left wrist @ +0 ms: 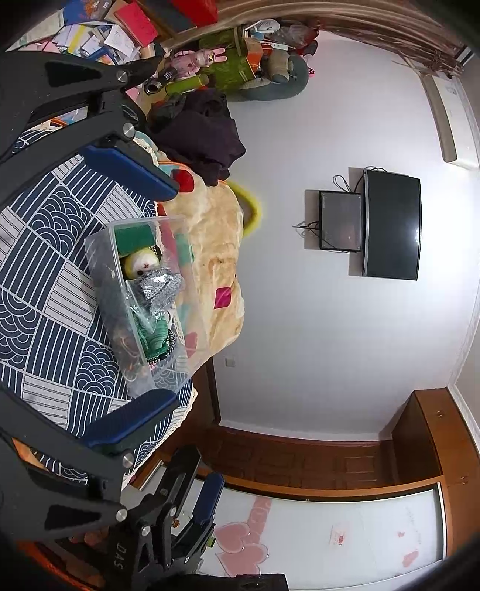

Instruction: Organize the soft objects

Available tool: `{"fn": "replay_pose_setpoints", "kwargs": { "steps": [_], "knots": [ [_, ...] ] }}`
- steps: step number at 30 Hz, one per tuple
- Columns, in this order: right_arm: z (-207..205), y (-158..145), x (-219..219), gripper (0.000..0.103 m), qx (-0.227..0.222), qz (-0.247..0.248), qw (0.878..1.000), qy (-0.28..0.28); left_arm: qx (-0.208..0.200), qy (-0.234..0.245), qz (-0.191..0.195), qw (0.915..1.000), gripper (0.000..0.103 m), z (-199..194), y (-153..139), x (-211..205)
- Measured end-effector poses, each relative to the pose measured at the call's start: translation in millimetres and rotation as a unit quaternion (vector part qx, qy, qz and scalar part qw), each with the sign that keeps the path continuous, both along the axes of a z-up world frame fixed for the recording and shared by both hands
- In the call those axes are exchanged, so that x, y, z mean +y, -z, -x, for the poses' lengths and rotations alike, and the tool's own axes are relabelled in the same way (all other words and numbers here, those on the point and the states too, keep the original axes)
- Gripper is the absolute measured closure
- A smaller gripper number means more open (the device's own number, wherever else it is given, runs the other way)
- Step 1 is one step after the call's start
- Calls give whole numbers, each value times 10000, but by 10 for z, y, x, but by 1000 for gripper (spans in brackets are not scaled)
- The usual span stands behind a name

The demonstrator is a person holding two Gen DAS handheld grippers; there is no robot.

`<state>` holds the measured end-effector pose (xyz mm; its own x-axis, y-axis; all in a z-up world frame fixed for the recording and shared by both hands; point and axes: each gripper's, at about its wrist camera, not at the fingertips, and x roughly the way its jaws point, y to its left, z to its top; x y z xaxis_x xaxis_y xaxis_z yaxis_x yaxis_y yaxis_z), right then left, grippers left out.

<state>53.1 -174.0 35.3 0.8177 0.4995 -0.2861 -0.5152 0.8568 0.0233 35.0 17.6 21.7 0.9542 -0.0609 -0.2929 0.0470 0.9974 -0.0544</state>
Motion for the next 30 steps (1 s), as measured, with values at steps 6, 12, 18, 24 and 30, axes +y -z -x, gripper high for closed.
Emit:
{"fn": "replay_pose_setpoints", "kwargs": {
  "steps": [6, 12, 18, 24, 30],
  "knots": [
    [1, 4, -11, 20, 1, -4, 10000, 9, -12, -5, -16, 10000, 0, -3, 14, -13],
    [4, -11, -32, 19, 3, -32, 10000, 19, -14, -7, -42, 10000, 0, 9, 20, -16],
    [2, -8, -26, 16, -1, -36, 10000, 27, -16, -24, -56, 10000, 0, 21, 37, -17],
    [24, -29, -23, 6, -69, -72, 9999, 61, -6, -13, -64, 10000, 0, 33, 40, -14],
    [28, -17, -27, 4, -26, -81, 9999, 78, -12, -33, -95, 9999, 0, 31, 41, -26]
  ]
}}
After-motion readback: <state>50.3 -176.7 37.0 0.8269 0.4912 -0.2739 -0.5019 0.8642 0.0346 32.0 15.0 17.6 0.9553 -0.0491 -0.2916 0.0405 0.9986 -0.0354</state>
